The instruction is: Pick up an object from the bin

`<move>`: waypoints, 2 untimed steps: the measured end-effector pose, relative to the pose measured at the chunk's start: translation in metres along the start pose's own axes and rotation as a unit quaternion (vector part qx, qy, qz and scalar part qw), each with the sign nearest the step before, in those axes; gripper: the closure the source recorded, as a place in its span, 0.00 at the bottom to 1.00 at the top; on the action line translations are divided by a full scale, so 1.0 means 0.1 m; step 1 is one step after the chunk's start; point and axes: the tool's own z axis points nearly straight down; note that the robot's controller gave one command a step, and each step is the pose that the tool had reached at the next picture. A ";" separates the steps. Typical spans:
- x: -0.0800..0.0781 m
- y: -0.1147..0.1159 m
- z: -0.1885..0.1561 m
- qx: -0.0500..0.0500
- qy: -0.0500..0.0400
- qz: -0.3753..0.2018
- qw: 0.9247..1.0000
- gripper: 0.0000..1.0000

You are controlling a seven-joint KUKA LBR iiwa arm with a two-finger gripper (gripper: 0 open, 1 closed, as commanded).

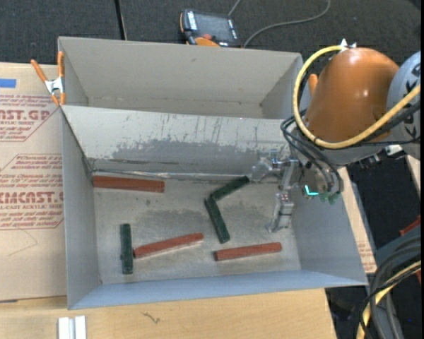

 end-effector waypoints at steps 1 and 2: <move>0.29 0.60 1.11 -0.001 0.001 -0.083 0.997 0.00; 0.29 1.23 1.72 -0.001 -0.005 -0.138 0.990 0.00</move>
Offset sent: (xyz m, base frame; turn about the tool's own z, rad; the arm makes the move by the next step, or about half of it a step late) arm -0.0277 0.0571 -0.1064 -0.1629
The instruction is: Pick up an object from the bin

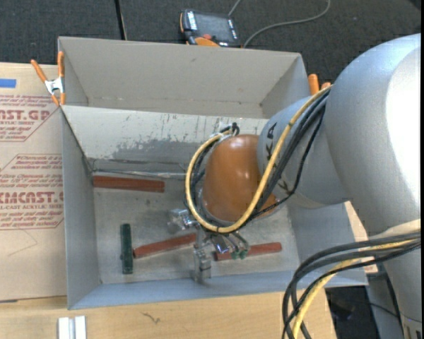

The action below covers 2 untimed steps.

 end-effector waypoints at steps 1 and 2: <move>0.02 -0.02 -0.01 0.000 0.003 0.002 1.000 1.00; -0.18 -0.76 -0.35 0.002 0.001 -0.114 0.993 1.00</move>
Offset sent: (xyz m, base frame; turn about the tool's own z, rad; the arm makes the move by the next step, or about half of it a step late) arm 0.0000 0.0000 0.0000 0.0000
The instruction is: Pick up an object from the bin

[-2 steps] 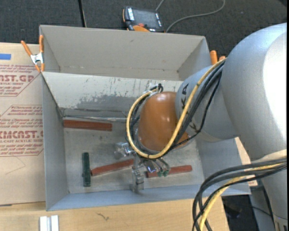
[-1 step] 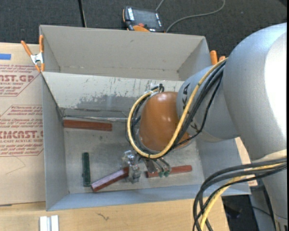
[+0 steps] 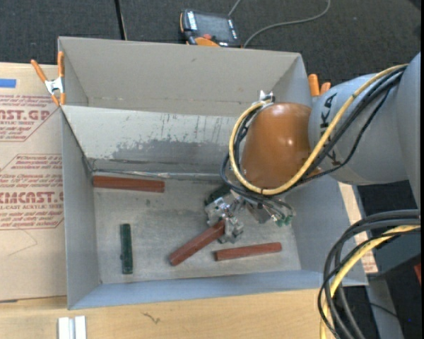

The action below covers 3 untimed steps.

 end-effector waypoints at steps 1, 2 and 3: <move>-0.15 -0.73 -1.54 0.001 -0.002 -0.177 0.984 1.00; -0.09 -0.44 -0.90 -0.004 0.001 -0.277 0.961 1.00; 0.42 -0.94 0.42 -0.006 0.003 -0.288 0.958 1.00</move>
Offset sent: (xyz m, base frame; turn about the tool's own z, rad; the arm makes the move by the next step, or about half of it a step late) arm 0.0452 -0.0558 0.1516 -0.3591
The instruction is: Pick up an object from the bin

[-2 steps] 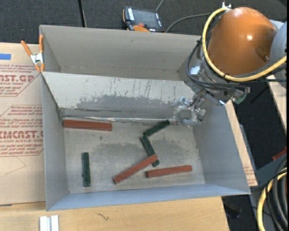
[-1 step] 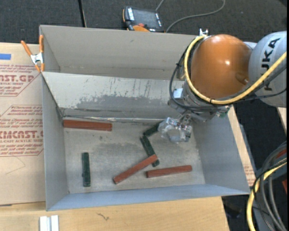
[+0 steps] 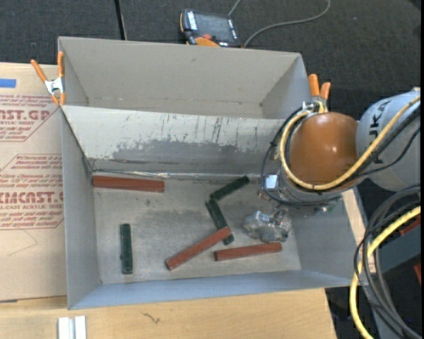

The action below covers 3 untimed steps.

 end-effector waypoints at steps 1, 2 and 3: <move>-0.02 -0.01 -0.04 0.003 -0.002 -0.001 1.000 0.00; 0.07 -0.41 -0.90 0.008 -0.003 0.042 0.999 0.00; 0.10 0.44 -0.28 0.000 -0.001 0.118 0.993 0.00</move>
Offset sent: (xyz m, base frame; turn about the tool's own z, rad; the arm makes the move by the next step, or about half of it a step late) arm 0.0000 0.0000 0.0000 0.0000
